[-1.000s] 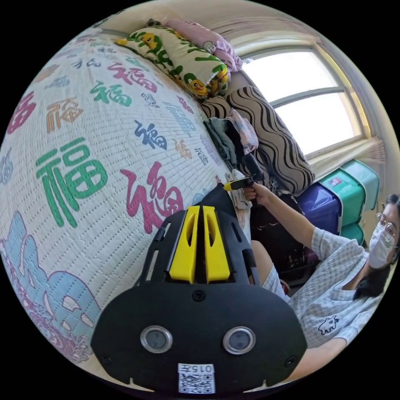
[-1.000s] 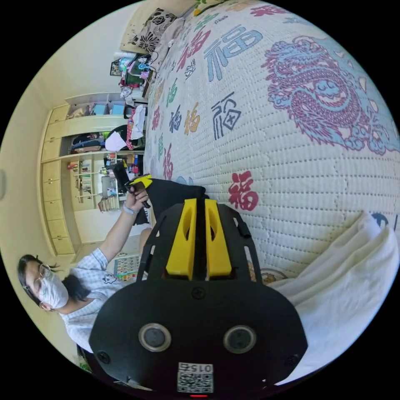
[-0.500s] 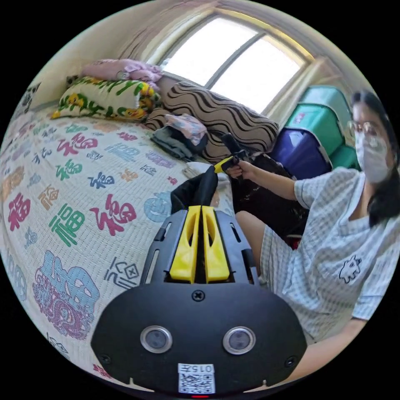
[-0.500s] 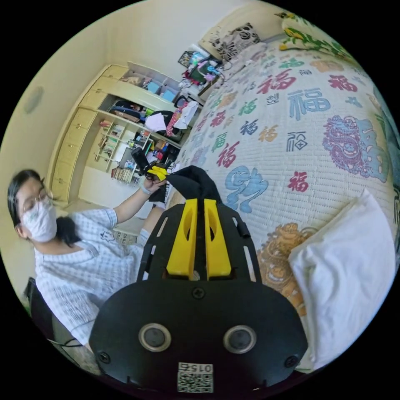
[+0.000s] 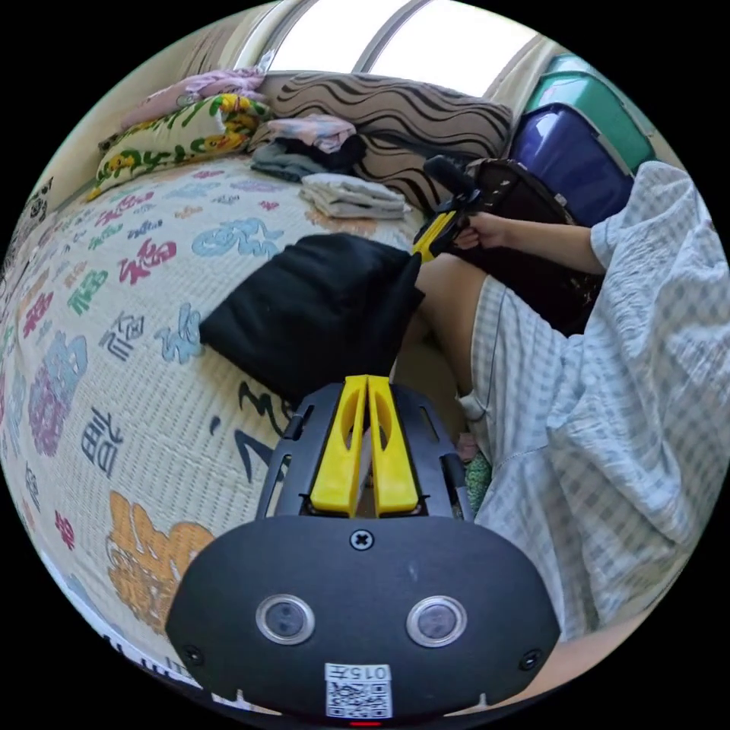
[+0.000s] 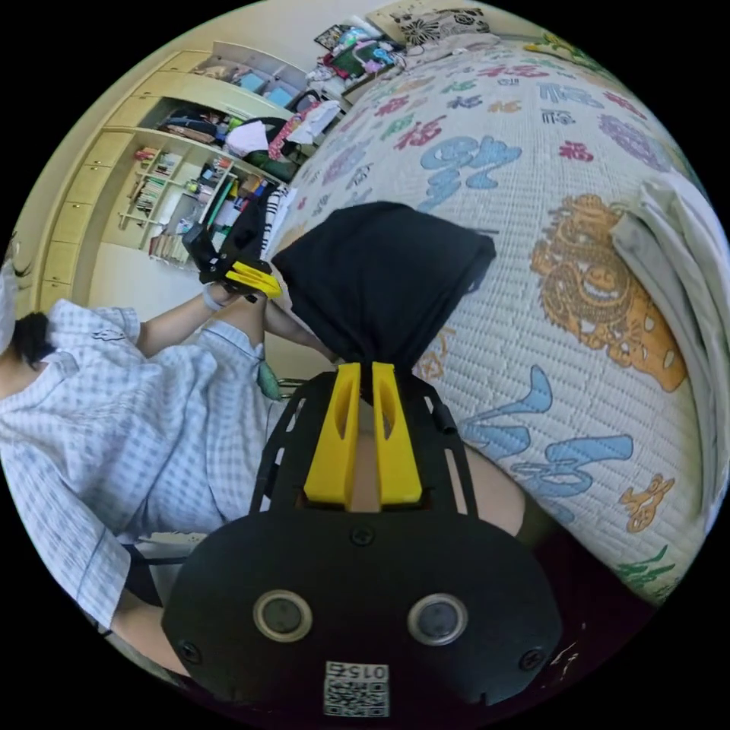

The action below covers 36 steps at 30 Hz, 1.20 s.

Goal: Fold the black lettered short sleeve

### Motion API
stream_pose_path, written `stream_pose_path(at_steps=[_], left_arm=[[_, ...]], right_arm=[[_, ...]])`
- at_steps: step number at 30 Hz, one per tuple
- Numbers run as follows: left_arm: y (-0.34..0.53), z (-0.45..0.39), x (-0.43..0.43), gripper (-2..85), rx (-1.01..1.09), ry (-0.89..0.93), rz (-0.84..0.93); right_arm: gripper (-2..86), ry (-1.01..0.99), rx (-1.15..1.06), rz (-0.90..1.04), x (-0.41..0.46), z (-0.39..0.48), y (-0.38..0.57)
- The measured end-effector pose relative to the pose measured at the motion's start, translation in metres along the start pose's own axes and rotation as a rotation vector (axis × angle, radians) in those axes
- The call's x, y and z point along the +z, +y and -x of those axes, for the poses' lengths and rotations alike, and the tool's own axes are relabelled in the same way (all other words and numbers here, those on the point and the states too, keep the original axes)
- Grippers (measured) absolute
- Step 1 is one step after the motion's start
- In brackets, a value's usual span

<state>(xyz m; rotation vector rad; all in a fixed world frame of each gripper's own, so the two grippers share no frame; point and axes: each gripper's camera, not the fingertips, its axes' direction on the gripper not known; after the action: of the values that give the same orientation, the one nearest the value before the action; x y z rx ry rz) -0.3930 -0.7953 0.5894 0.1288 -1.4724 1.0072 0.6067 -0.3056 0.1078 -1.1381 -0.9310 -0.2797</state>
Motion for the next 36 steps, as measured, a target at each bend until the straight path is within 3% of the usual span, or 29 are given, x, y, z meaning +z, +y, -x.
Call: stream_pose_path(at_steps=[2, 5, 8, 10, 13, 15, 17, 21, 24, 28, 32, 34, 36], left_arm=[[0.007, -0.007, 0.01, -0.3, -0.053, 0.033, 0.047], [0.015, -0.023, 0.004, 1.6, -0.113, 0.042, 0.027], [0.009, -0.044, -0.019, 10.6, -0.158, -0.092, -0.088], [-0.001, -0.059, -0.021, 12.8, -0.152, -0.205, -0.124], [-0.02, -0.076, 0.009, 10.8, -0.045, -0.349, 0.0], [-0.022, -0.085, 0.04, 4.6, 0.06, -0.482, 0.132], [-0.018, -0.094, 0.046, 1.8, 0.139, -0.529, 0.147], [-0.005, -0.106, 0.013, -0.1, 0.143, -0.474, 0.076], [0.007, -0.114, 0.011, -0.3, 0.127, -0.351, 0.081], [0.028, -0.117, 0.048, -0.1, 0.155, -0.445, 0.158], [0.037, -0.092, 0.059, 0.8, 0.06, -0.44, 0.149], [0.039, -0.081, 0.052, 1.2, 0.035, -0.402, 0.17], [0.045, -0.063, 0.033, 1.8, -0.021, -0.333, 0.18]], right_arm=[[1.1, 0.019, 0.025, 0.047, 0.01, 0.004, 0.004], [3.8, 0.034, 0.058, -0.037, 0.005, 0.016, 0.014], [8.9, 0.145, 0.044, -0.165, 0.001, 0.04, 0.013], [10.4, 0.232, -0.019, -0.141, 0.015, 0.058, 0.002], [9.9, 0.348, -0.132, 0.045, 0.063, 0.079, -0.026], [6.4, 0.471, -0.181, 0.173, 0.1, 0.083, -0.038], [2.7, 0.521, -0.186, 0.193, 0.108, 0.084, -0.038], [0.8, 0.5, -0.217, 0.115, 0.087, 0.097, -0.014], [0.5, 0.505, -0.249, 0.184, 0.097, 0.103, 0.003], [1.3, 0.51, -0.197, 0.243, 0.128, 0.082, 0.004], [4.6, 0.347, -0.074, 0.269, 0.125, 0.047, -0.002], [5.4, 0.261, -0.034, 0.215, 0.105, 0.035, 0.003], [6.8, 0.164, 0.066, 0.038, 0.063, 0.013, 0.014]])
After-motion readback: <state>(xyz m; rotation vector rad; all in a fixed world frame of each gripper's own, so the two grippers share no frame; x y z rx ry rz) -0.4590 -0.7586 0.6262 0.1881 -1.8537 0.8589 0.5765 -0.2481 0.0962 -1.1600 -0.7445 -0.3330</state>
